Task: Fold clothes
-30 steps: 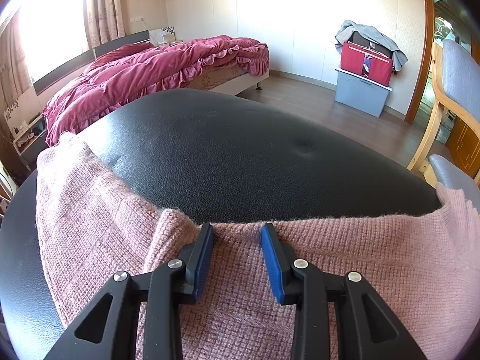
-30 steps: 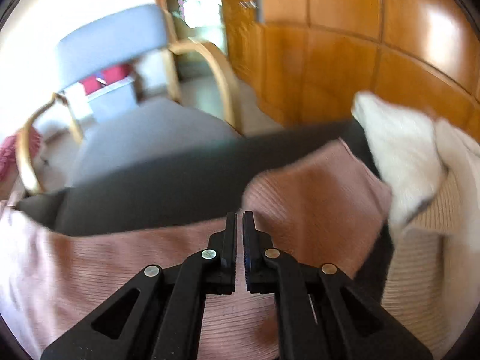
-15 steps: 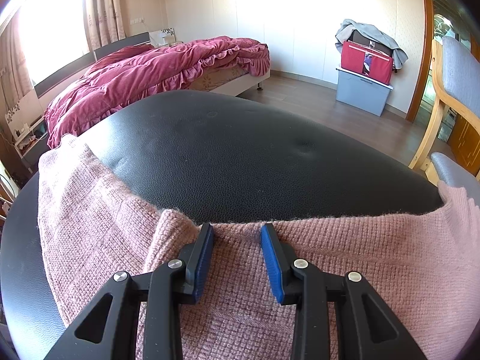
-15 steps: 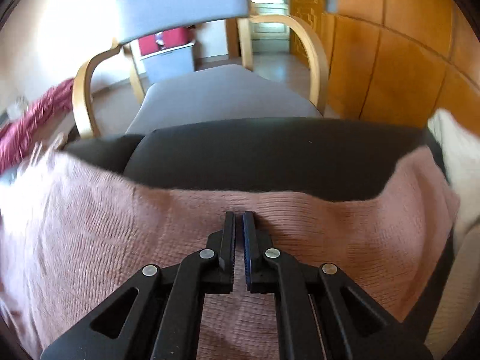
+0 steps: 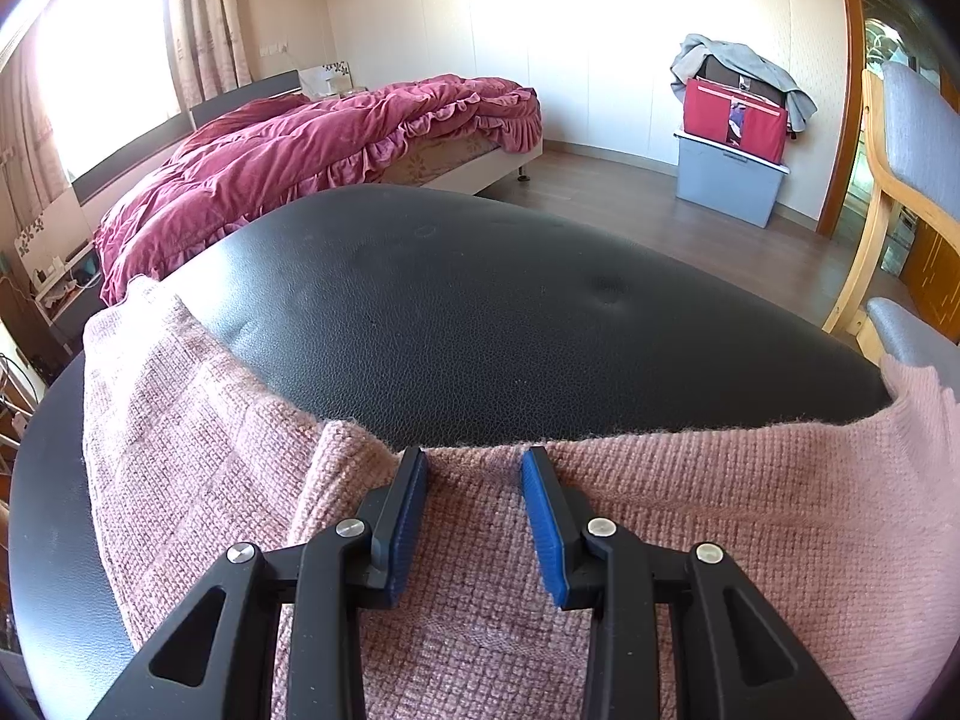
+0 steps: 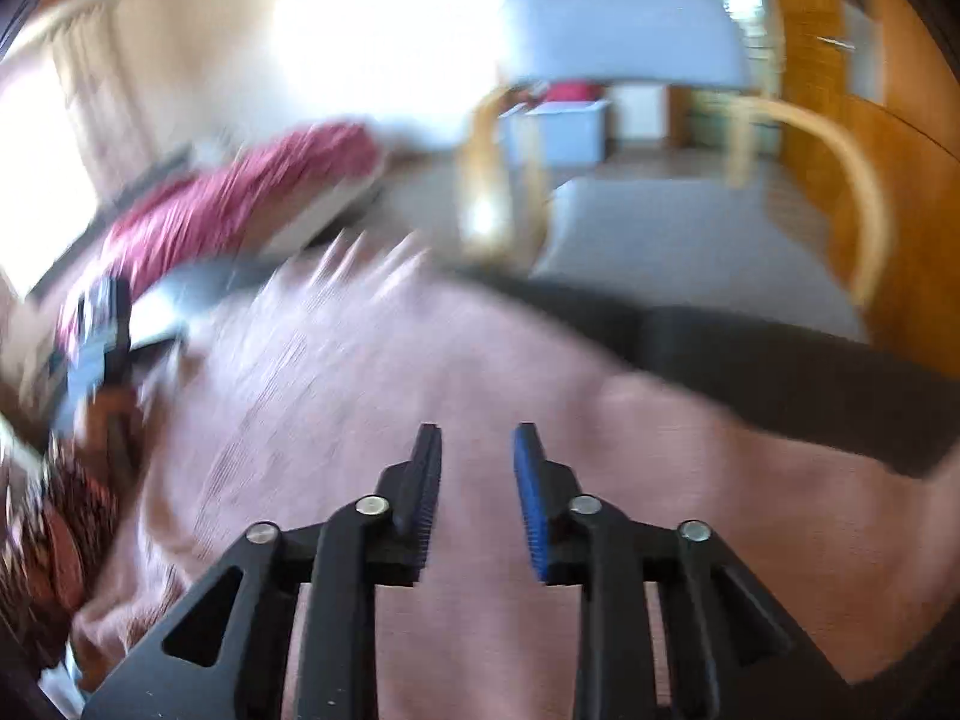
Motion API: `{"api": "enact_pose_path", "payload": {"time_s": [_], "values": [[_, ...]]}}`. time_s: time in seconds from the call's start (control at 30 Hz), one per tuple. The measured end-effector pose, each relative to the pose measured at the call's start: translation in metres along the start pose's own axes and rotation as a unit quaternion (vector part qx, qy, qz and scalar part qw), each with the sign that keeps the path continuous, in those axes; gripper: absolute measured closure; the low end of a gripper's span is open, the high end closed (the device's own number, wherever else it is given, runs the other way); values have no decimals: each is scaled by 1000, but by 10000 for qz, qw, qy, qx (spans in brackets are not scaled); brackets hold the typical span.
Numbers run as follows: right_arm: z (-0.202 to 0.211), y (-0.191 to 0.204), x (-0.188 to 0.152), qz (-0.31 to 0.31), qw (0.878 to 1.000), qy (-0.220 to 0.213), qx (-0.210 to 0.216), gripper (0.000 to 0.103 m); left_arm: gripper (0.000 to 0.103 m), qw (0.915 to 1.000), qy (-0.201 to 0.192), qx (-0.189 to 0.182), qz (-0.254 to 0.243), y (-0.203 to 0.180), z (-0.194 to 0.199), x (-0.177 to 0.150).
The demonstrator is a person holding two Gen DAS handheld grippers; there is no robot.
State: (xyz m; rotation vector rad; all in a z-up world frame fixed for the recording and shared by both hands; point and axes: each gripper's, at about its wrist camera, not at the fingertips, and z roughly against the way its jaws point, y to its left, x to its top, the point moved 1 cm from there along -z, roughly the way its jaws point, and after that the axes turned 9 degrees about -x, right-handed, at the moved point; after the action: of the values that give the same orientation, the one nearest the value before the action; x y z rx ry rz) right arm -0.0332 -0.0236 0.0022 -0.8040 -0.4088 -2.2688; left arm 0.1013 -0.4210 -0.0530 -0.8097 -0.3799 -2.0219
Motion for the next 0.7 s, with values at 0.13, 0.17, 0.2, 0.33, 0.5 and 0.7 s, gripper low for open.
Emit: {"api": "enact_pose_path", "payload": {"time_s": [0.13,0.17,0.2,0.33,0.5,0.7], "values": [[-33,41,-18,703,9968,88,-384,78,69,10000,-6,-1,-2,1,0,0],[-35,46,-22,831,9949,0,-576,78,69,10000,-7,4,-7,1,-1,0],[-36,47,-23,871,9938,-46,-696,78,69,10000,1,-7,-74,-2,1,0],[-39,54,-31,1009,9885,-211,-1106,78,70,9991,39,-63,-409,-14,11,-1],[-33,66,-30,978,9891,-229,-1076,77,72,9961,16,-427,-766,-32,31,-5],[-55,52,-10,974,9895,-224,-1048,76,70,9590,-78,-2458,-1410,-87,102,-58]]}}
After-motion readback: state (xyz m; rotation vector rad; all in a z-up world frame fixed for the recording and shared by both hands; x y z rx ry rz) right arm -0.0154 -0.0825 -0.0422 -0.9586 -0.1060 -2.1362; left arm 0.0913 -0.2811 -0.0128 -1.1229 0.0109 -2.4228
